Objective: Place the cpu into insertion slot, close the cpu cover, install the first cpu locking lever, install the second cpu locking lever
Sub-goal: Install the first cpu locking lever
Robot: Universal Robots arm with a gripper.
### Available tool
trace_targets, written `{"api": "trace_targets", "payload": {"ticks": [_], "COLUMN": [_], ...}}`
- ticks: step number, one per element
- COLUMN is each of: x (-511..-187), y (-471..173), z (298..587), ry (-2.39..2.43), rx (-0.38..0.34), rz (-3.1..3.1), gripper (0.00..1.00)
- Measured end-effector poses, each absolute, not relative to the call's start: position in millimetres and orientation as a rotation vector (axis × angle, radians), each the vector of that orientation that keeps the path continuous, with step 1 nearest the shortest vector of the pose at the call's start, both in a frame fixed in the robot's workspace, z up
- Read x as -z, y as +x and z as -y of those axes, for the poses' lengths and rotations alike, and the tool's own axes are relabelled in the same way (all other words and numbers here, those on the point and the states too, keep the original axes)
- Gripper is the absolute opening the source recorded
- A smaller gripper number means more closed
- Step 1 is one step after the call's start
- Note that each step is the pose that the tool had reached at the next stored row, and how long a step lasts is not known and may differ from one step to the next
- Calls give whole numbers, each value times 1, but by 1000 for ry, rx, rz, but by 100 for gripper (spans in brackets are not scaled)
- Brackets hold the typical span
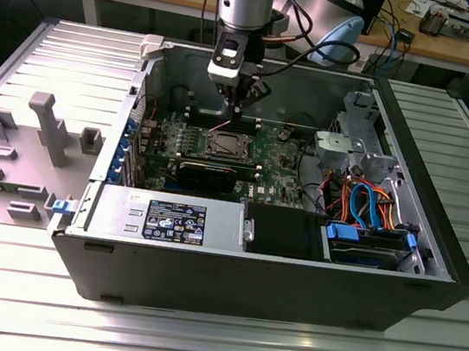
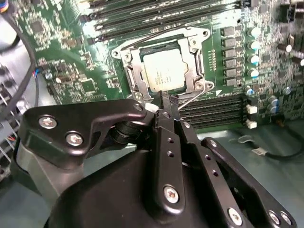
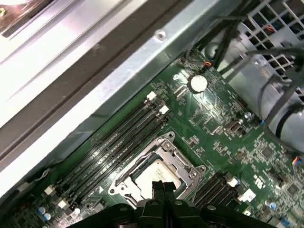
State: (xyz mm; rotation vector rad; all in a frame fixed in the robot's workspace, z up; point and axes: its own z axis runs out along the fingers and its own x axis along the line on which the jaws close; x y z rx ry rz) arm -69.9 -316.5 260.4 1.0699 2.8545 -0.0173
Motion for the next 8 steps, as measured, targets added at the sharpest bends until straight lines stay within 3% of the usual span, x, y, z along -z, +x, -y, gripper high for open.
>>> {"api": "trace_targets", "payload": {"ticks": [8], "x": [-259], "y": [-70], "z": [317], "ry": [773], "rx": [4], "rz": [-2948], "gripper": [11]}}
